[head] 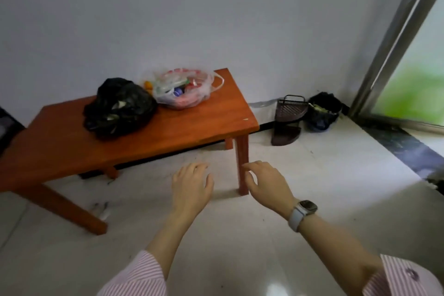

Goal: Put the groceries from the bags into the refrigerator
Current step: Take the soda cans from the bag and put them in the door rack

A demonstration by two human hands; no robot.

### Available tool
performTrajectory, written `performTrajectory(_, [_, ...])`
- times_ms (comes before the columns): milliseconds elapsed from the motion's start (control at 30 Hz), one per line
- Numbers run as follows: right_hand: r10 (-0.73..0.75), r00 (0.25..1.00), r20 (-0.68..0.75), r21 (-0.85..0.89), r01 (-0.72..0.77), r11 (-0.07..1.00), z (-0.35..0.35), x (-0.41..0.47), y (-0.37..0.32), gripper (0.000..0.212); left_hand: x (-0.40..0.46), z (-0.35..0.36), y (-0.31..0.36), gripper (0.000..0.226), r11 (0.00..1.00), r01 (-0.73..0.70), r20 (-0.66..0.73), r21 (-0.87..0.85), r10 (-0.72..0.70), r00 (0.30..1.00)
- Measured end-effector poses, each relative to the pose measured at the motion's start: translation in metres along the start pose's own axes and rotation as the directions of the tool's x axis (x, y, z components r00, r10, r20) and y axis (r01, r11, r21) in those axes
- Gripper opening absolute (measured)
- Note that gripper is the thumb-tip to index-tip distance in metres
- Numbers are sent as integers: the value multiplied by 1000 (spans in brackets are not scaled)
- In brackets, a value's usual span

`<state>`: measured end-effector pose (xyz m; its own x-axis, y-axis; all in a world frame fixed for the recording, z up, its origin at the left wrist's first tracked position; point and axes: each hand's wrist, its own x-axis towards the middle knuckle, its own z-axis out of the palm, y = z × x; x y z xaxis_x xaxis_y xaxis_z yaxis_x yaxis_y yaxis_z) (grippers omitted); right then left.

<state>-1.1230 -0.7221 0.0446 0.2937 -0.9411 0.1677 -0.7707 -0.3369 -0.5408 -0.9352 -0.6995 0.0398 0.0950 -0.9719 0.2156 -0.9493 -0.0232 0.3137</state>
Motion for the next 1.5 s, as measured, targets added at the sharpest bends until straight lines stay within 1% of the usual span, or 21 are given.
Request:
performTrajectory(67, [-58, 998, 40, -4, 58, 998, 22, 39, -17, 32, 24, -8, -34, 35, 998, 62, -22, -6, -62, 998])
performTrajectory(167, [-109, 990, 89, -20, 111, 994, 45, 90, -26, 33, 59, -13, -64, 33, 992, 119, -58, -38, -121, 991])
performTrajectory(267, [-148, 984, 95, -16, 151, 988, 66, 156, -25, 31, 108, -2, -92, 31, 991, 128, -73, -39, -130, 989])
performTrajectory(333, [-176, 981, 85, -17, 178, 984, 78, 208, -21, 30, 150, 7, -112, 31, 991, 136, -95, -10, -136, 986])
performTrajectory(400, [-189, 978, 83, -23, 192, 981, 86, 262, -18, 31, 201, 15, -130, 29, 990, 140, -147, 11, -137, 980])
performTrajectory(500, [-200, 977, 77, -34, 203, 979, 94, 345, -11, 31, 283, 17, -147, 32, 986, 161, -143, 47, -153, 978])
performTrajectory(600, [-216, 973, 85, -49, 221, 974, 101, 420, -8, 31, 356, 18, -164, 35, 986, 160, -151, 47, -151, 977])
performTrajectory(767, [-270, 958, 99, -70, 277, 958, 125, 507, -6, 30, 434, 38, -200, 30, 991, 126, -129, 36, -121, 984])
performTrajectory(833, [-285, 957, 50, -131, 289, 948, 135, 533, -3, 30, 462, 50, -217, 26, 995, 85, -109, 60, -78, 991])
performTrajectory(900, [-282, 959, 23, -210, 281, 937, 142, 559, 1, 36, 490, 61, -232, 27, 997, 21, -89, 77, -14, 996])
performTrajectory(967, [-264, 964, 34, -289, 263, 921, 153, 584, 10, 40, 517, 73, -243, 27, 996, -32, -50, 79, 36, 998])
performTrajectory(1033, [-245, 968, 56, -353, 248, 902, 167, 607, 20, 40, 542, 86, -252, 34, 991, -96, -5, 95, 97, 995])
performTrajectory(1067, [-235, 969, 75, -376, 245, 893, 173, 618, 25, 43, 552, 92, -254, 37, 987, -137, 21, 88, 136, 991])
performTrajectory(1100, [-223, 970, 95, -400, 242, 884, 178, 628, 30, 51, 561, 97, -256, 41, 981, -180, 68, 74, 175, 982])
performTrajectory(1167, [-194, 971, 139, -459, 237, 856, 187, 646, 41, 65, 574, 111, -262, 54, 960, -261, 216, 99, 236, 947])
performTrajectory(1233, [-150, 968, 200, -495, 232, 837, 192, 657, 53, 69, 579, 132, -278, 71, 947, -280, 348, 158, 212, 913])
performTrajectory(1267, [-119, 963, 244, -500, 229, 835, 195, 660, 62, 69, 578, 142, -287, 78, 939, -287, 375, 192, 200, 905])
performTrajectory(1333, [-35, 917, 398, -451, 229, 862, 203, 664, 82, 68, 572, 160, -304, 88, 922, -313, 443, 228, 188, 877])
performTrajectory(1400, [31, 826, 562, -378, 223, 899, 211, 671, 96, 73, 568, 172, -312, 93, 915, -340, 477, 219, 204, 855])
performTrajectory(1433, [44, 789, 612, -338, 211, 917, 214, 675, 99, 76, 567, 176, -313, 93, 915, -343, 466, 213, 213, 858])
performTrajectory(1500, [42, 760, 649, -276, 184, 943, 220, 683, 101, 82, 566, 177, -308, 91, 926, -322, 441, 196, 210, 873])
